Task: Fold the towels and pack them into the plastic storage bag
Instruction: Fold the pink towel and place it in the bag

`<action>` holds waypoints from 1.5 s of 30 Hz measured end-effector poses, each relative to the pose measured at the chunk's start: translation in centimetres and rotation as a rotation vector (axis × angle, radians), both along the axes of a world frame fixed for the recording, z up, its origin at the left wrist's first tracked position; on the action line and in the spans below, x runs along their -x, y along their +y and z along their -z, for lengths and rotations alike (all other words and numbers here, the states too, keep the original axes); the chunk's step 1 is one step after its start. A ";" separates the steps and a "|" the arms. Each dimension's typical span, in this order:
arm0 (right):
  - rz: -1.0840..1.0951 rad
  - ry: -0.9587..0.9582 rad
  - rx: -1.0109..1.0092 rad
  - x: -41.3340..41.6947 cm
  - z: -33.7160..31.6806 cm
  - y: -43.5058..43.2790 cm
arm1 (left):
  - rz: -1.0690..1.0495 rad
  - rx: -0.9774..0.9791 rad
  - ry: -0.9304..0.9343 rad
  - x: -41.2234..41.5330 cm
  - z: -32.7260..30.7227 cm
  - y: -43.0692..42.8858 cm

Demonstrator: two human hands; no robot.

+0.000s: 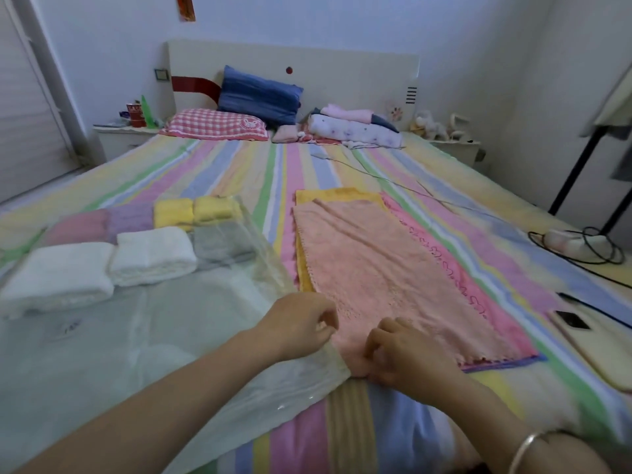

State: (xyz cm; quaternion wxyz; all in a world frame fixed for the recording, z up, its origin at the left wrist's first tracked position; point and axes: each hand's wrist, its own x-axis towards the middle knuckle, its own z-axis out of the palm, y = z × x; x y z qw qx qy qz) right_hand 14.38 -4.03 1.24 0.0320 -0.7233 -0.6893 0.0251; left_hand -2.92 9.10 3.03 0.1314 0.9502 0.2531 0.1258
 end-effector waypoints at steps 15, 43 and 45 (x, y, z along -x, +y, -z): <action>0.208 0.543 -0.347 -3.5 -0.7 2.0 | -0.201 -0.034 -0.033 -4.0 0.5 -0.4; 0.572 0.436 -0.408 -9.6 -0.2 -1.0 | -0.192 0.319 -0.788 -3.3 -2.3 4.2; 0.540 0.649 -0.524 -10.2 -1.4 -1.4 | -0.203 0.291 -0.845 -2.9 -3.3 4.6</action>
